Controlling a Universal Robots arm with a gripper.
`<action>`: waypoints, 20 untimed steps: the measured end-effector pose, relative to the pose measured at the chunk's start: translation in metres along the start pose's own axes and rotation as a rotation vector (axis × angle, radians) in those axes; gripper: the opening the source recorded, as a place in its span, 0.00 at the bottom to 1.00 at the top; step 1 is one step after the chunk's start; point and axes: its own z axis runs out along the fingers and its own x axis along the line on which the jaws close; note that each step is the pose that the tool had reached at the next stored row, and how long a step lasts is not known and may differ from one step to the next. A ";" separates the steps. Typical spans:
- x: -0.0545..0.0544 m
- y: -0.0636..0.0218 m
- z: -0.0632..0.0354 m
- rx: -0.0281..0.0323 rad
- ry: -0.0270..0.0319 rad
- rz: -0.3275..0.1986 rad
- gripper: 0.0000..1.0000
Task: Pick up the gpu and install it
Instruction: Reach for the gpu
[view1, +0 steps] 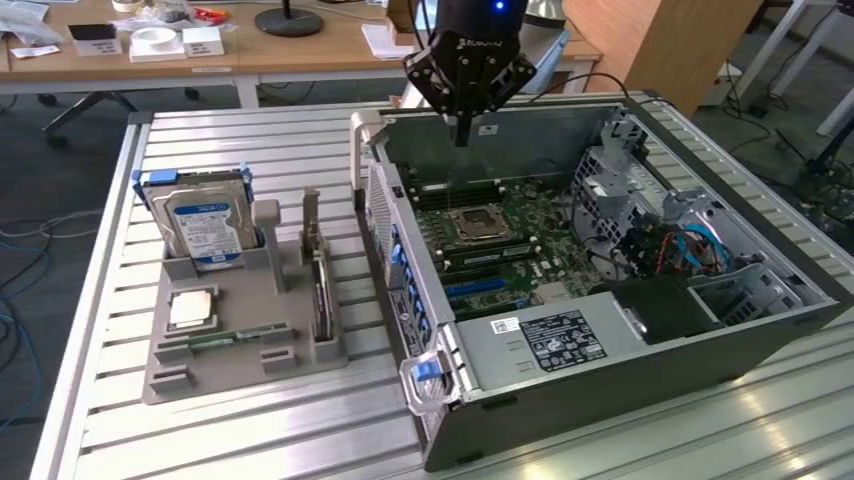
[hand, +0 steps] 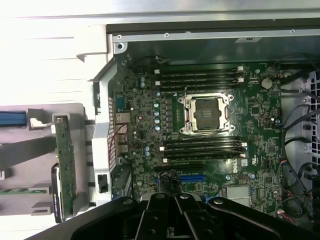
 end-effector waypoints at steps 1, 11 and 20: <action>0.001 -0.0001 0.0000 0.0000 0.0000 0.000 0.11; 0.012 -0.0009 -0.0002 0.0000 0.0000 0.000 0.11; 0.020 -0.0015 -0.0004 0.0000 0.0000 0.000 0.11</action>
